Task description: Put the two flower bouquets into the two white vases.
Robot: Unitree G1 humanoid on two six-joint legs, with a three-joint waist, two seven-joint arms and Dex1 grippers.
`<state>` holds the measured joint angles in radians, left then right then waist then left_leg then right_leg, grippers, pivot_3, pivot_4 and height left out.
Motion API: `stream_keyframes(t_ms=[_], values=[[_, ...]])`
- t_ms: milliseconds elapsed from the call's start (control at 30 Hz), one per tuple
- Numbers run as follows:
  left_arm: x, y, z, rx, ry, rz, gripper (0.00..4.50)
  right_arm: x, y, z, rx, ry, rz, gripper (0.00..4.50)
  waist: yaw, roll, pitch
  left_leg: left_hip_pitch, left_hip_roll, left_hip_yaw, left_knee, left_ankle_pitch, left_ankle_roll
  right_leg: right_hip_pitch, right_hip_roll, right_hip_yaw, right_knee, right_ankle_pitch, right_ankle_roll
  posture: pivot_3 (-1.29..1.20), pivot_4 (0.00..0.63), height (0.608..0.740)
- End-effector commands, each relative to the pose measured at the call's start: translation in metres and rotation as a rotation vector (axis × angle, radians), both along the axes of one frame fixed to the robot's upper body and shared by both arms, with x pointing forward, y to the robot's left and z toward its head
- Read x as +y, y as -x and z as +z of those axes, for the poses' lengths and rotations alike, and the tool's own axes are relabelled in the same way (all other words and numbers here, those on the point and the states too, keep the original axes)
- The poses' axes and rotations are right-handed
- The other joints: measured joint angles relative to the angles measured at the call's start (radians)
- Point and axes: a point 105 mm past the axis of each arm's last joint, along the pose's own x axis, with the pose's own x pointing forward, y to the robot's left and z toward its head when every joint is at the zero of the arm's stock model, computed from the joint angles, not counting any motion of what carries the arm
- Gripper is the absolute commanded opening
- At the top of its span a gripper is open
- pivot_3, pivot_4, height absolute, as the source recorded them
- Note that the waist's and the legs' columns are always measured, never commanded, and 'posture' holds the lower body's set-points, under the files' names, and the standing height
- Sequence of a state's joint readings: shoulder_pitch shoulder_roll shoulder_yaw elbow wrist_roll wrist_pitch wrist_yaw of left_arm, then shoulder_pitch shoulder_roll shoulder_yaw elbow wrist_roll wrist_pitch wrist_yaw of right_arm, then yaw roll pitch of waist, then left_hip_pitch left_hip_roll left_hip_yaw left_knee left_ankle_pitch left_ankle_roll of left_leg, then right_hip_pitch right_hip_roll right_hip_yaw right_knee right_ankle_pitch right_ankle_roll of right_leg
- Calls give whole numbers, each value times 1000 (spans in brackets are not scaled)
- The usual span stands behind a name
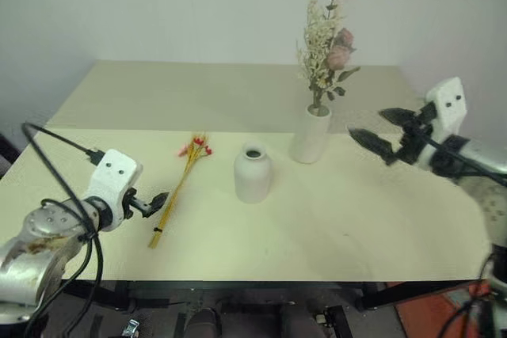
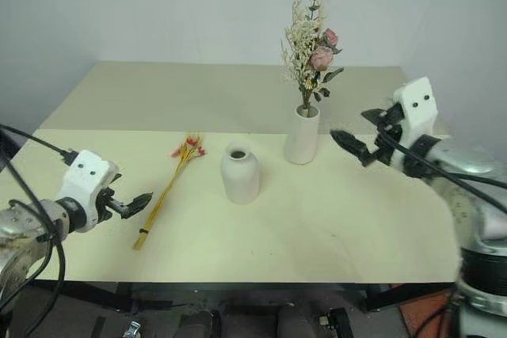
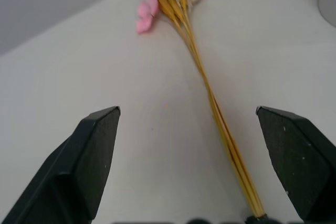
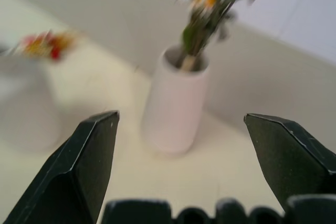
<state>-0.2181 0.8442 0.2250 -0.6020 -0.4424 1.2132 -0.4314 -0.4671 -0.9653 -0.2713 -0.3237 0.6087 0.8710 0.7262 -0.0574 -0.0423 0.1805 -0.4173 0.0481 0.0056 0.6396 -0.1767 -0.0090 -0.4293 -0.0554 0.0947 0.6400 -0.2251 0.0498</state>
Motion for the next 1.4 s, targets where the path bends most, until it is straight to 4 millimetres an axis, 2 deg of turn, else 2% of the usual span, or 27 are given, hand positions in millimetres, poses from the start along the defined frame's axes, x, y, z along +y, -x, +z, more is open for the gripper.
stream_keyframes(t_ms=[33,133,300,400,600,833,867,1000,1067,1133,1200,1267,1300,1400], values=[[-2,-17,-10,112,8,51,4500,4,24,14,51,73,119,4467,-3,0,0,1,0,0,0,0,0,2,0,0,-1,0,0,0,150,740],[-12,-34,-14,190,33,48,4500,4,31,20,64,110,144,4467,-8,-1,0,2,-1,-1,0,0,0,4,0,-1,-3,0,1,0,150,740],[-18,-60,-18,274,71,62,4500,3,33,25,57,99,113,4467,-8,-1,0,1,-1,-1,0,0,0,5,0,0,-6,4,6,0,150,740],[-22,-69,-22,316,82,56,4500,2,34,24,63,94,88,4467,-6,-1,0,-1,-1,-2,0,0,0,4,0,-1,-8,5,8,0,150,740],[-28,-75,-33,376,71,44,2660,-2,39,22,57,96,51,4500,11,-1,0,-5,-2,-2,0,0,0,2,-2,-1,-10,5,8,0,150,740],[-24,-80,-38,383,66,60,250,-5,44,19,68,89,36,4500,17,-1,0,-4,-3,-2,1,0,0,3,-2,-1,-10,6,9,0,150,740],[-24,-81,-38,380,66,60,26,-5,43,18,69,89,33,4500,17,-1,0,-4,-3,-2,1,0,0,4,-2,-1,-10,6,9,0,150,740],[-24,-87,-28,332,93,81,26,-6,43,16,70,91,26,4500,17,-1,0,-3,-3,-2,2,0,0,5,-3,-1,-9,6,9,0,150,740],[-17,-97,-9,211,134,122,26,-8,43,14,67,101,19,4500,18,-1,0,-3,-3,-2,2,0,0,5,-3,-1,-9,6,9,0,150,740],[-13,-107,28,-12,249,137,26,-9,44,13,65,99,19,4500,20,-1,0,-4,-3,-3,3,0,0,4,-2,-2,-10,7,10,0,150,740],[-15,-109,59,-198,377,105,26,-10,47,12,66,92,29,4500,22,-1,0,-6,-3,-3,3,0,0,3,-3,-2,-11,8,10,0,150,740],[-19,-101,105,-381,606,21,26,-12,53,9,74,86,55,4500,25,-1,0,-7,-3,-2,3,0,0,3,-3,-2,-11,11,5,0,150,740],[-19,-96,118,-431,677,-7,26,-13,55,8,74,85,65,4500,27,-1,0,-8,-3,-3,3,0,0,3,-3,-2,-12,11,5,0,150,740],[-34,-69,168,-658,857,-290,26,-20,63,2,86,90,70,4500,36,-1,0,-8,-4,-3,3,0,0,4,-4,-3,-13,11,6,0,150,740]])
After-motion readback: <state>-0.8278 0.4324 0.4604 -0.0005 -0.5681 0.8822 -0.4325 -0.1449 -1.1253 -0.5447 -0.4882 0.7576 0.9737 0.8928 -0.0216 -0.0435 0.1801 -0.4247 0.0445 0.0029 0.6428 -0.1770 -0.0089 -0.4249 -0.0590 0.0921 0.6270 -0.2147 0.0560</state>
